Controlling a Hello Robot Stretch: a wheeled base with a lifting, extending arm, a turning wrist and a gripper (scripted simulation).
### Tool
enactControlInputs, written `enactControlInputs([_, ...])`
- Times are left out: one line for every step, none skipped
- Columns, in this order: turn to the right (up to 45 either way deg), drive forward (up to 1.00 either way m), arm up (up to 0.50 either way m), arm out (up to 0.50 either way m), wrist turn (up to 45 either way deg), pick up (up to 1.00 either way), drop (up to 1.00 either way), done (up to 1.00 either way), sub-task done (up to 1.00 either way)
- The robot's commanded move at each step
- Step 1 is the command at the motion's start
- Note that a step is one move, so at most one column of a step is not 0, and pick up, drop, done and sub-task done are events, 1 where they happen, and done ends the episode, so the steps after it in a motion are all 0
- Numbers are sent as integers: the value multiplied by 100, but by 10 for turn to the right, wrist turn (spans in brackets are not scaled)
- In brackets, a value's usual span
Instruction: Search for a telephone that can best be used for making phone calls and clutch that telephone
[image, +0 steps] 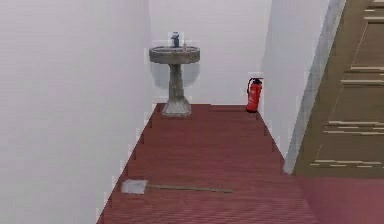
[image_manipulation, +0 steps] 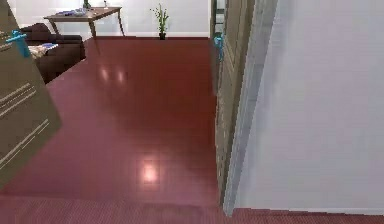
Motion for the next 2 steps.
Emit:
enactControlInputs([30,0,0,0,0,0,0,0,0])
enactControlInputs([0,5,0,0,0,0,0,0,0])
